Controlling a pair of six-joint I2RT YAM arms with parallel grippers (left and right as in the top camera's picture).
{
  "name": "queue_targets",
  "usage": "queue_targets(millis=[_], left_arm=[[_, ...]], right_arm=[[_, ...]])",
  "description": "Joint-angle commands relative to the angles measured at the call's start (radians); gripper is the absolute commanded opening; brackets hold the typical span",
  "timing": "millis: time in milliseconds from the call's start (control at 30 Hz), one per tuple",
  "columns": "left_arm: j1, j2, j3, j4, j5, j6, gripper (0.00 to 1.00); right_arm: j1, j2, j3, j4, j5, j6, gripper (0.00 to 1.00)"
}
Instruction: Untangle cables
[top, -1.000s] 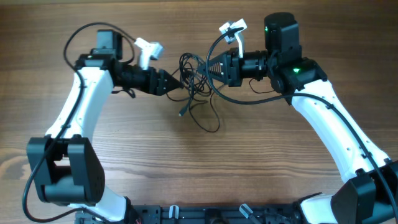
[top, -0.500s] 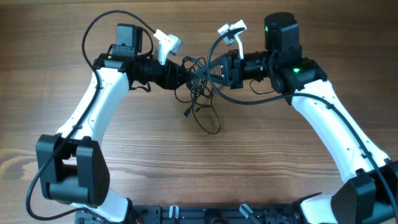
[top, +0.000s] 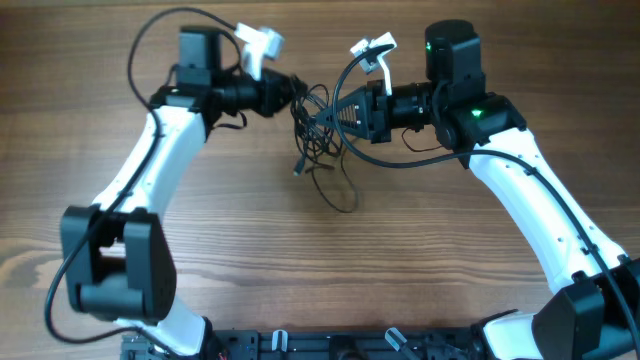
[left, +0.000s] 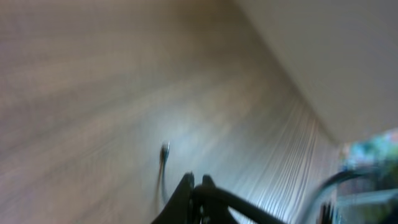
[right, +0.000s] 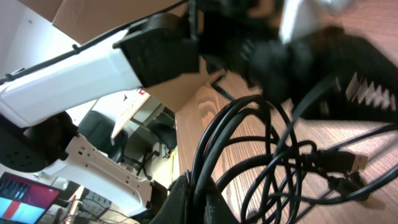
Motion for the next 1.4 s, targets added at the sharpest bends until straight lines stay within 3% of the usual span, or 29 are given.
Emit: queue_targets(millis=[0, 167, 333, 467, 567, 667, 733, 1033, 1167, 1267, 1300, 1333, 1367], left_arm=[[0.048, -0.096, 0.007, 0.092, 0.102, -0.21, 0.04], [0.116, -0.114, 0.007, 0.261, 0.244, -0.406, 0.04], [0.212, -0.114, 0.007, 0.353, 0.219, -0.69, 0.04], [0.257, -0.111, 0.007, 0.352, 0.186, -0.967, 0.04], [0.242, -0.111, 0.007, 0.344, 0.174, -0.962, 0.04], [0.239, -0.111, 0.006, 0.247, 0.035, -0.916, 0.04], [0.239, -0.111, 0.006, 0.109, -0.113, -0.86, 0.04], [0.239, -0.111, 0.006, -0.37, -0.446, -0.519, 0.06], [0.237, -0.111, -0.006, -0.465, -0.526, -0.483, 0.05], [0.237, -0.111, -0.043, -0.472, -0.525, -0.483, 0.26], [0.237, -0.111, -0.051, -0.478, -0.525, -0.483, 0.4], [0.237, -0.111, -0.064, -0.486, -0.524, -0.483, 0.62], [0.237, -0.111, -0.071, -0.497, -0.519, -0.472, 0.7]], right_arm=[[0.002, 0.007, 0.012, -0.014, -0.037, -0.004, 0.04], [0.002, 0.045, 0.012, -0.037, -0.038, -0.004, 0.04], [0.007, 0.061, 0.012, -0.042, -0.12, -0.059, 0.04], [0.037, 0.065, 0.012, -0.05, -0.006, -0.055, 0.04], [0.071, 0.065, 0.012, -0.046, 0.043, -0.056, 0.04], [0.113, 0.065, 0.012, -0.042, 0.042, -0.084, 0.04], [0.123, 0.065, 0.012, -0.043, 0.042, -0.095, 0.04], [0.121, 0.065, 0.012, -0.032, 0.23, -0.049, 0.04], [0.121, 0.065, 0.012, 0.019, 0.286, -0.014, 0.04], [0.121, 0.065, 0.012, 0.069, 0.301, 0.023, 0.04], [0.121, 0.065, 0.012, 0.08, 0.301, 0.027, 0.04], [0.121, 0.065, 0.012, 0.091, 0.301, 0.027, 0.04], [0.121, 0.065, 0.012, 0.094, 0.301, 0.028, 0.04]])
